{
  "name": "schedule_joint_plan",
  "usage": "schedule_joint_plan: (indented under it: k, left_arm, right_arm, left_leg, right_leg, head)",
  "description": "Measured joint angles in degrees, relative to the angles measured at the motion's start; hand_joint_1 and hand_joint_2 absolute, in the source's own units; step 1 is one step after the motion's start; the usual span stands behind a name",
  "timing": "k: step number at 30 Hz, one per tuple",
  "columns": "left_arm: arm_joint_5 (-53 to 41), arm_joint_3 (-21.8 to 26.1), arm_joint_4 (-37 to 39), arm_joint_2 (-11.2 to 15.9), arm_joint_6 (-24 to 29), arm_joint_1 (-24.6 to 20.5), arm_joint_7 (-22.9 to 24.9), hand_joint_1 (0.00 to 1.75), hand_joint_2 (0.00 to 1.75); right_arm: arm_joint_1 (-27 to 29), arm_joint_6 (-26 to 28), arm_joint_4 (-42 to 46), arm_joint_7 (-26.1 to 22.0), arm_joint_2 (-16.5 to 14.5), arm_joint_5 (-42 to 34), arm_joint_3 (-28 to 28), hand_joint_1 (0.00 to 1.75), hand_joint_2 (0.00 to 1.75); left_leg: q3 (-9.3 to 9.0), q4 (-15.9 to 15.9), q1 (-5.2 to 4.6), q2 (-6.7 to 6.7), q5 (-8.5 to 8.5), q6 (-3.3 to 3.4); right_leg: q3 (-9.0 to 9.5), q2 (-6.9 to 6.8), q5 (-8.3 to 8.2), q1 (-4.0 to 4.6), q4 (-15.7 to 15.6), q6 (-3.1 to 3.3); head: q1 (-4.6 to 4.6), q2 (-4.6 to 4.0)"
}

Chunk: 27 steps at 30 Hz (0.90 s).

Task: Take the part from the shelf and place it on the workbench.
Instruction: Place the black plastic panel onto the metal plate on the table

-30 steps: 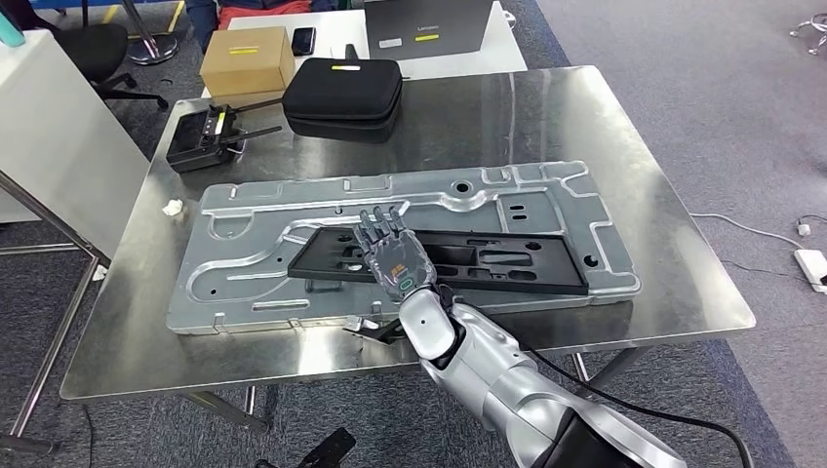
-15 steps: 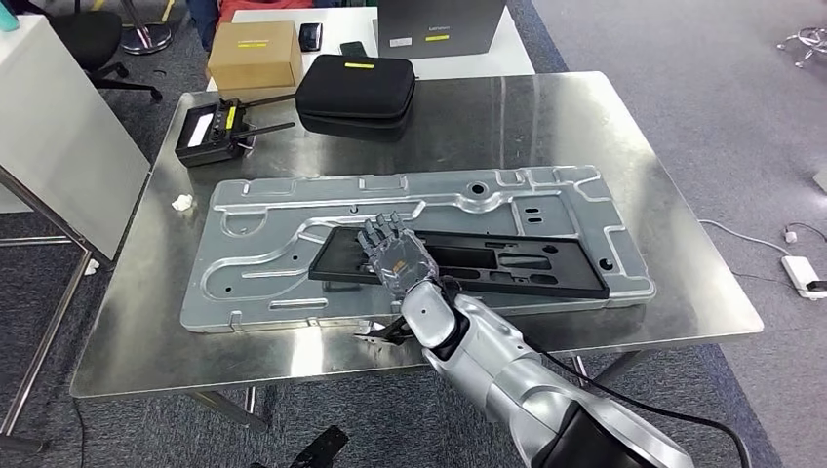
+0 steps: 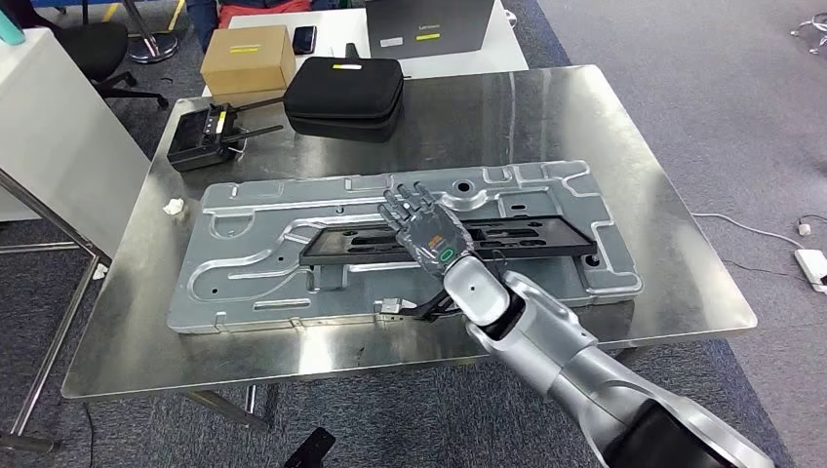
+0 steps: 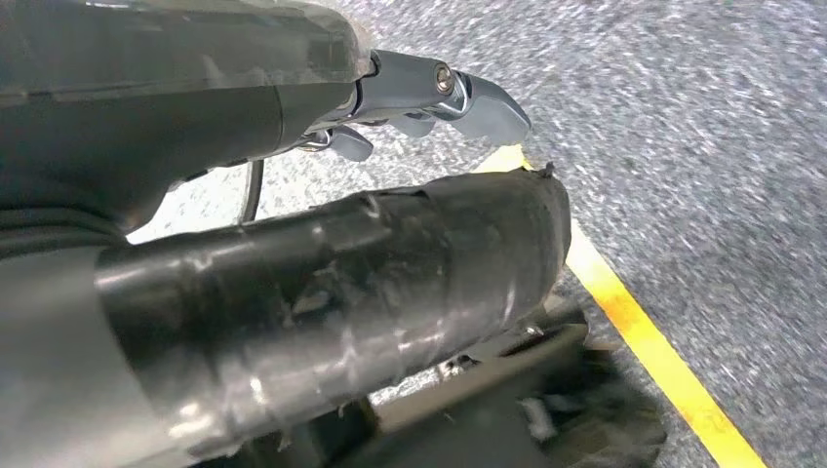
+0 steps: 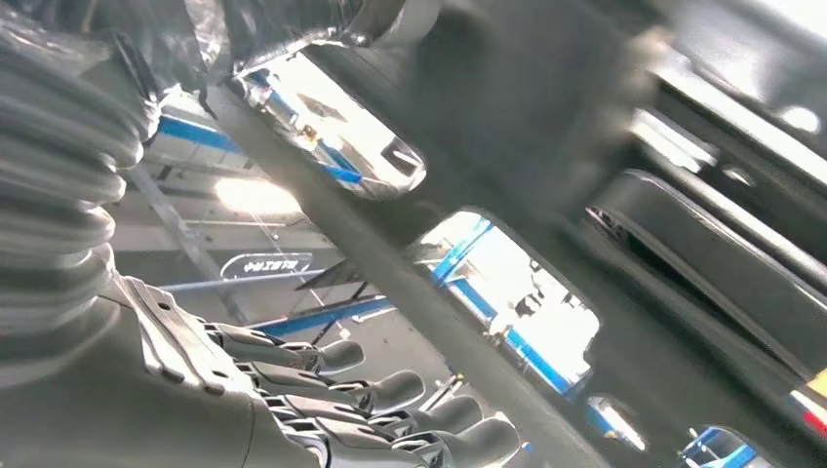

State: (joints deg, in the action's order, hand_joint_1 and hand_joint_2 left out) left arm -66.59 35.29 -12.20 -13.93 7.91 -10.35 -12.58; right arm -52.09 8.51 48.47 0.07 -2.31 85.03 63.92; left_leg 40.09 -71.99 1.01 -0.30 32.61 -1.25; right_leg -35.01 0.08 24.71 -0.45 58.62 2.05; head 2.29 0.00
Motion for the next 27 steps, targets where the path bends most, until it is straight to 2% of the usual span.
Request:
schedule_joint_plan:
  k: [1, 2, 3, 4, 6, 7, 10, 11, 12, 13, 15, 16, 17, 18, 20, 21, 22, 25, 27]
  left_arm:
    - [0.28, 0.2, 0.0, 0.16, 0.12, 0.23, -0.14, 0.0, 0.0]
    - [0.54, 0.37, 0.0, 0.33, 0.27, 0.46, -0.25, 0.0, 0.0]
    - [0.83, 0.56, 0.0, 0.52, 0.46, 0.66, -0.4, 0.0, 0.0]
    - [1.08, 0.78, 0.0, 0.7, 0.66, 0.82, -0.58, 0.0, 0.0]
    - [1.52, 1.27, 0.0, 0.99, 0.93, 0.98, -0.94, 0.0, 0.0]
    - [1.66, 1.47, 0.0, 1.07, 1.01, 1.05, -1.06, 0.0, 0.0]
    - [1.85, 1.74, 0.0, 1.21, 1.08, 1.39, -1.17, 0.0, 0.0]
    - [1.87, 1.76, 0.0, 1.23, 1.08, 1.44, -1.19, 0.0, 0.0]
    - [1.88, 1.78, 0.0, 1.24, 1.09, 1.42, -1.21, 0.0, 0.0]
    - [1.9, 1.79, 0.0, 1.24, 1.09, 1.38, -1.23, 0.0, 0.0]
    - [1.91, 1.85, 0.0, 1.25, 1.09, 1.37, -1.26, 0.0, 0.0]
    - [1.91, 1.91, 0.0, 1.25, 1.08, 1.41, -1.26, 0.0, 0.0]
    - [1.91, 1.97, 0.0, 1.25, 1.08, 1.43, -1.26, 0.0, 0.0]
    - [1.93, 2.03, 0.0, 1.25, 1.07, 1.44, -1.26, 0.0, 0.0]
    - [2.06, 2.12, 0.0, 1.25, 1.1, 1.44, -1.27, 0.0, 0.0]
    - [2.17, 2.18, 0.0, 1.26, 1.16, 1.43, -1.29, 0.0, 0.0]
    - [2.28, 2.27, 0.0, 1.28, 1.27, 1.43, -1.33, 0.0, 0.0]
    - [2.67, 2.7, 0.0, 1.4, 1.62, 1.57, -1.64, 0.0, 0.0]
    - [3.04, 2.91, 0.0, 1.58, 1.74, 1.71, -1.92, 0.0, 0.0]
  right_arm:
    - [0.5, 0.02, 2.0, -0.2, 1.51, -0.6, -0.07, 0.0, 1.75]
    - [1.11, 0.25, 3.97, -0.3, 3.0, -1.12, -0.21, 0.0, 1.75]
    - [1.75, 0.67, 6.04, -0.36, 4.5, -1.62, -0.41, 0.0, 1.75]
    - [2.4, 1.25, 8.2, -0.38, 5.99, -2.01, -0.67, 0.0, 1.75]
    - [3.59, 2.55, 12.37, -0.38, 8.92, -2.45, -1.16, 0.0, 1.75]
    - [4.18, 3.06, 14.33, -0.39, 10.34, -2.57, -1.35, 0.0, 1.75]
    - [5.66, 3.47, 18.64, -0.4, 13.57, -2.66, -1.75, 0.0, 1.75]
    - [5.96, 3.47, 19.62, -0.4, 14.32, -2.68, -1.93, 0.0, 1.75]
    - [6.13, 3.47, 20.49, -0.4, 15.0, -2.68, -2.07, 0.0, 1.75]
    - [6.3, 3.46, 21.21, -0.4, 15.61, -2.69, -2.18, 0.0, 1.75]
    - [6.78, 3.45, 22.22, -0.4, 16.58, -2.69, -2.23, 0.0, 1.75]
    - [7.13, 3.45, 22.54, -0.4, 16.94, -2.69, -2.23, 0.0, 1.75]
    - [7.46, 3.45, 22.83, -0.4, 17.2, -2.69, -2.23, 0.0, 1.75]
    - [7.69, 3.5, 23.15, -0.41, 17.45, -2.71, -2.24, 0.0, 1.75]
    - [7.89, 3.9, 24.01, -0.57, 17.96, -2.84, -2.33, 0.0, 1.75]
    - [8.05, 4.25, 24.61, -0.72, 18.3, -2.97, -2.39, 0.0, 1.75]
    - [8.39, 4.68, 25.28, -0.9, 18.74, -3.11, -2.46, 0.0, 1.75]
    - [10.68, 6.63, 27.78, -1.17, 20.81, -3.4, -2.71, 0.0, 1.75]
    - [12.64, 8.67, 29.52, -0.69, 22.39, -3.46, -3.2, 0.0, 1.75]
  left_leg:
    - [1.17, -2.25, 0.02, 0.01, 0.41, -0.08]
    - [1.31, -2.24, 0.04, 0.01, -0.37, -0.07]
    - [0.32, 0.04, 0.06, 0.02, -2.13, 0.01]
    - [-1.51, 4.04, 0.08, 0.03, -4.4, 0.17]
    - [-4.96, 11.17, -0.09, -0.04, -7.03, 0.67]
    - [-5.76, 12.95, -0.21, -0.09, -7.38, 0.94]
    - [-5.98, 13.83, -0.28, -0.1, -7.48, 1.91]
    - [-6.11, 14.11, -0.17, -0.04, -7.66, 2.33]
    - [-6.23, 14.4, -0.05, 0.04, -7.84, 2.72]
    - [-6.32, 14.58, 0.01, 0.12, -7.95, 3.02]
    - [-6.28, 14.58, -0.03, 0.16, -7.95, 3.28]
    - [-6.27, 14.53, -0.04, 0.16, -7.92, 3.3]
    - [-6.27, 14.46, -0.04, 0.13, -7.88, 3.29]
    - [-6.29, 14.34, -0.03, 0.09, -7.81, 3.23]
    - [-6.27, 13.95, -0.08, -0.01, -7.52, 2.92]
    - [-6.2, 13.69, -0.19, -0.06, -7.35, 2.68]
    - [-6.12, 13.51, -0.3, -0.1, -7.23, 2.43]
    - [-6.02, 13.46, -0.38, -0.14, -7.06, 1.64]
    - [-5.39, 11.98, -0.23, -0.05, -5.81, 1.09]
  right_leg:
    - [0.01, -0.03, 0.03, 0.03, 0.01, 0.02]
    - [0.04, -0.04, 0.07, 0.05, 0.05, -0.01]
    - [0.08, 0.01, 0.13, 0.05, 0.09, -0.09]
    - [0.14, 0.07, 0.23, 0.04, 0.17, -0.22]
    - [0.08, 0.16, 0.41, 0.2, 0.36, -0.69]
    - [0.02, 0.18, 0.43, 0.26, 0.41, -0.99]
    - [-0.06, 0.2, 0.42, 0.2, 0.33, -1.97]
    - [-0.3, 0.18, 0.92, 0.15, 0.88, -2.26]
    - [-1.03, 0.17, 2.02, 0.11, 2.5, -2.53]
    - [-2.36, 0.15, 3.7, 0.01, 5.41, -2.73]
    - [-6.07, 0.13, 7.29, -0.09, 13.43, -3.06]
    - [-7.48, 0.13, 8.09, -0.18, 16.33, -3.18]
    - [-7.93, 0.11, 7.77, -0.29, 17.15, -3.25]
    - [-7.12, 0.09, 6.31, -0.39, 15.39, -3.24]
    - [-3.22, 0.0, 2.55, -0.48, 7.44, -3.04]
    - [-1.49, -0.01, 1.36, -0.4, 3.88, -2.87]
    - [-0.46, -0.02, 0.91, -0.28, 1.75, -2.69]
    - [-0.05, -0.03, 0.92, -0.08, 0.79, -1.98]
    - [0.11, -0.12, 0.77, -0.3, 0.5, -1.27]
  head:
    - [0.0, 0.0]
    - [0.0, 0.0]
    - [-0.01, 0.0]
    - [-0.01, 0.0]
    - [0.01, 0.0]
    - [0.03, 0.0]
    - [0.05, 0.0]
    - [0.08, 0.0]
    - [0.09, 0.0]
    - [0.12, 0.0]
    - [0.13, 0.0]
    - [0.14, 0.0]
    - [0.13, 0.0]
    - [0.14, 0.0]
    - [0.14, 0.0]
    - [0.13, 0.0]
    - [0.1, 0.0]
    - [0.05, 0.0]
    - [0.05, 0.0]
